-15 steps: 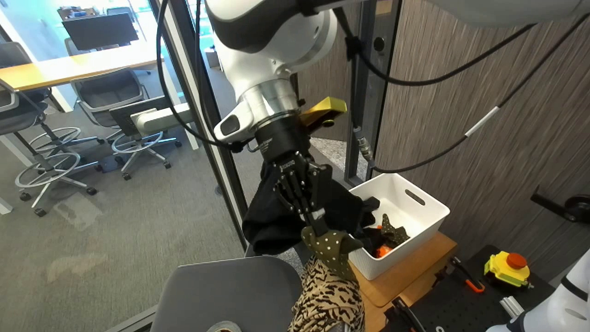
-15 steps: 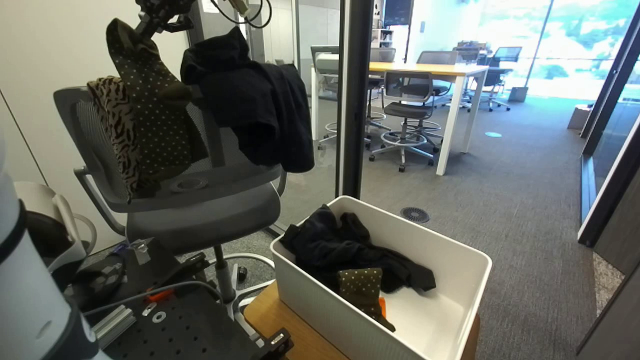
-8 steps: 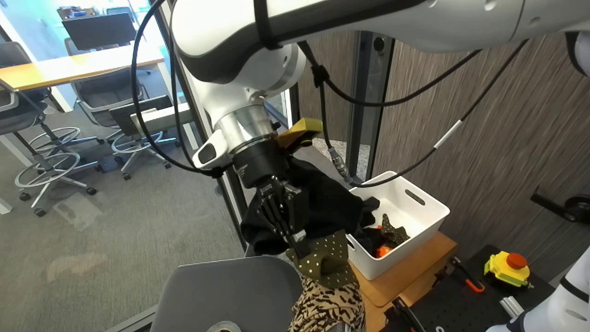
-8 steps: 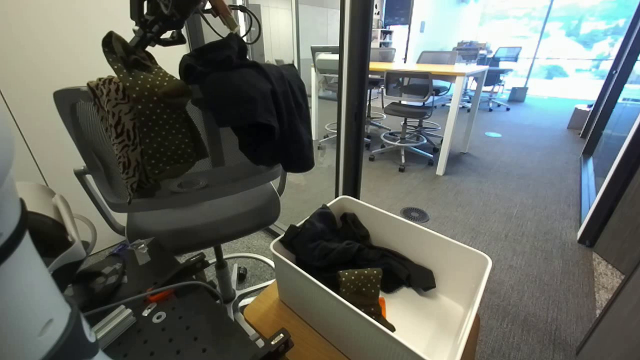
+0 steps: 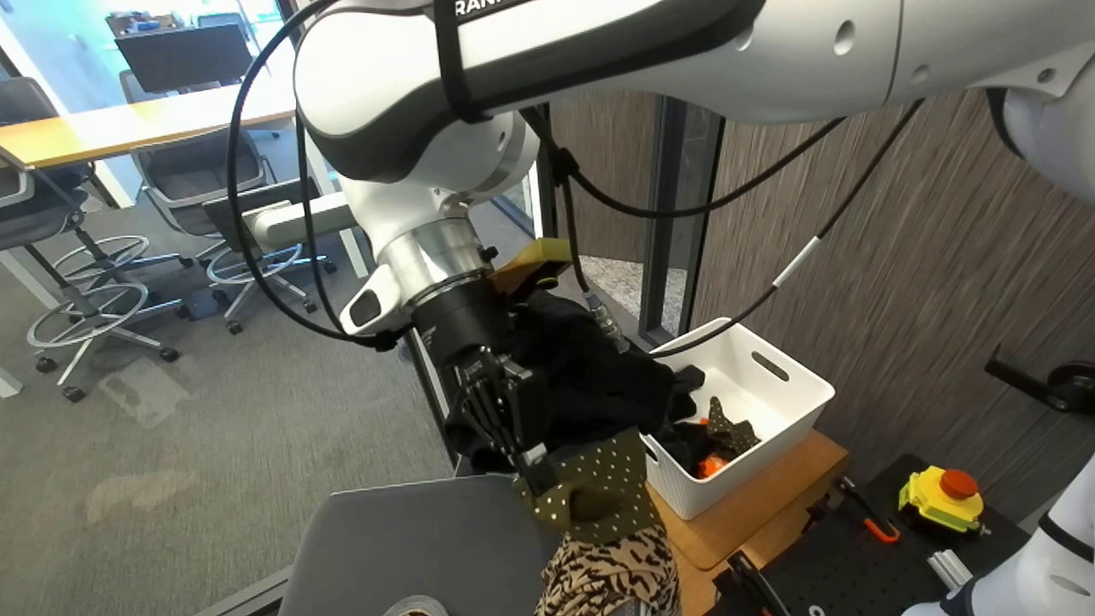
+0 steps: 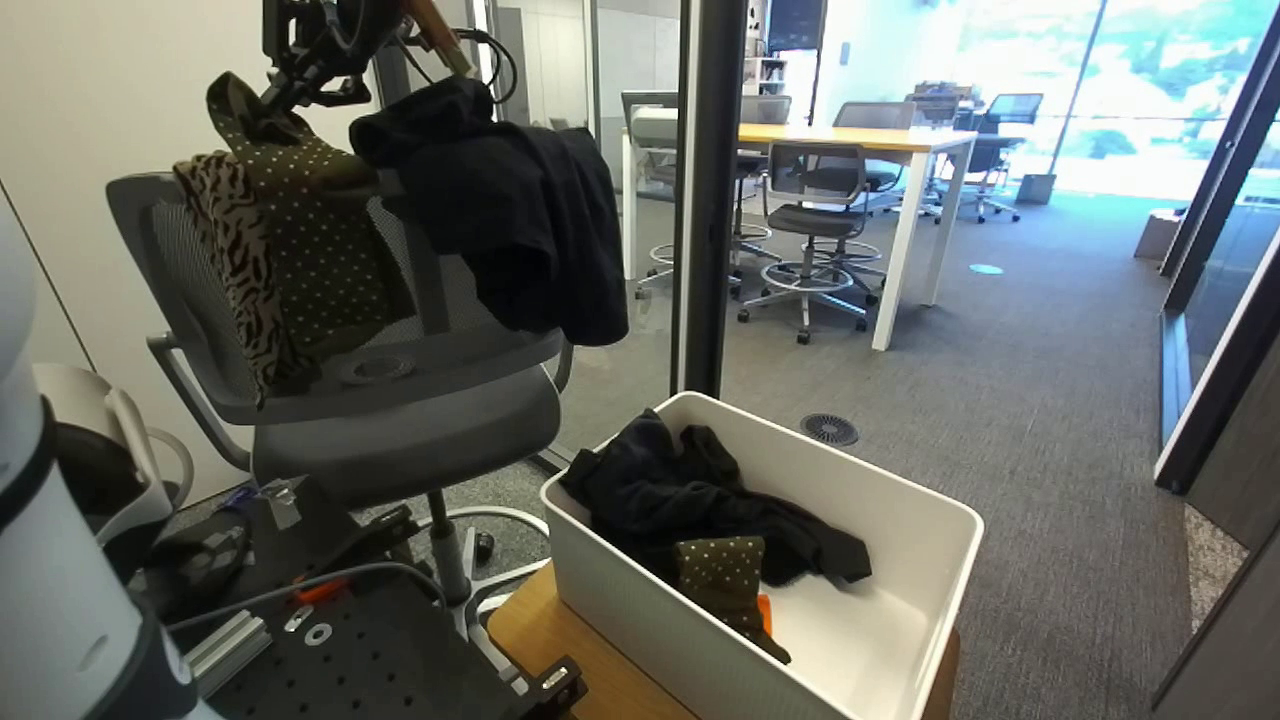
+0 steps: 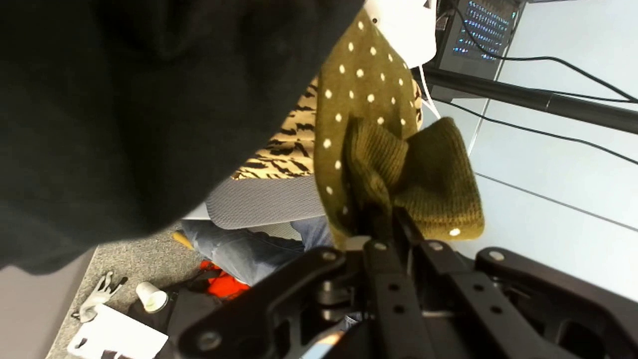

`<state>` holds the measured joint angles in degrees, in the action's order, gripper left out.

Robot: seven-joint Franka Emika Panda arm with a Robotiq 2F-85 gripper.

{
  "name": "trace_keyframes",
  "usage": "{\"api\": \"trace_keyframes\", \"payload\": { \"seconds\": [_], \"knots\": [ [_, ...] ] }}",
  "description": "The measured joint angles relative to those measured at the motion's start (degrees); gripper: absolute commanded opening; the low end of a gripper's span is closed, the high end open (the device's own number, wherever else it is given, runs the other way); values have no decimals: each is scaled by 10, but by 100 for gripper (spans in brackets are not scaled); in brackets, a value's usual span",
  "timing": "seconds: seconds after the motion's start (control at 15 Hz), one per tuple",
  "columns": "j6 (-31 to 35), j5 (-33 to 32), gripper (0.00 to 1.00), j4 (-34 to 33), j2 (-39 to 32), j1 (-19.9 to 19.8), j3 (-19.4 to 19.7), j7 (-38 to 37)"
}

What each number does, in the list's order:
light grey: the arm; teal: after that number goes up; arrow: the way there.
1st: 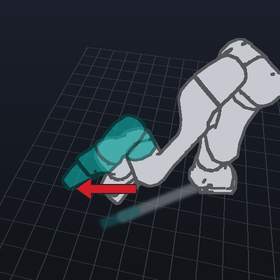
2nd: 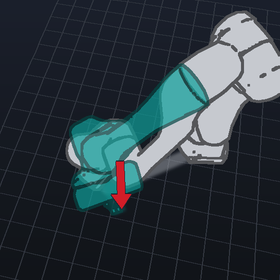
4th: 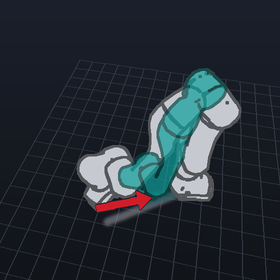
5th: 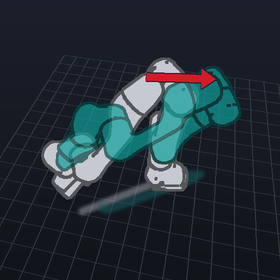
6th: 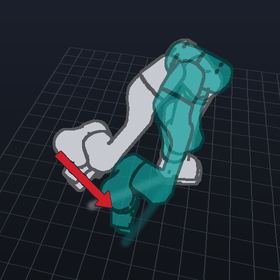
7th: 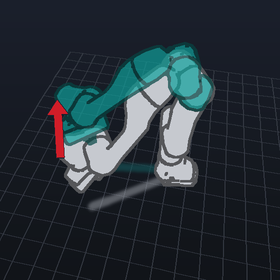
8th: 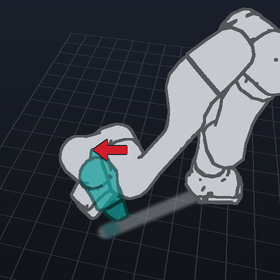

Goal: Pick up the sock with green and white dots from the box and put it on the chair's headrest

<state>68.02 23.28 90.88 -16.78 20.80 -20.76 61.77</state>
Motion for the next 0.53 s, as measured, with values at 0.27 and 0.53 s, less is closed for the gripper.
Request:
{"api": "trace_keyframes", "payload": {
  "seconds": [0.27, 0.53],
  "knots": [
    [0, 0, 36, -11, -12, 0, -1, -6],
    [0, 0, 66, -18, -16, 1, -1, -8]
  ]
}}
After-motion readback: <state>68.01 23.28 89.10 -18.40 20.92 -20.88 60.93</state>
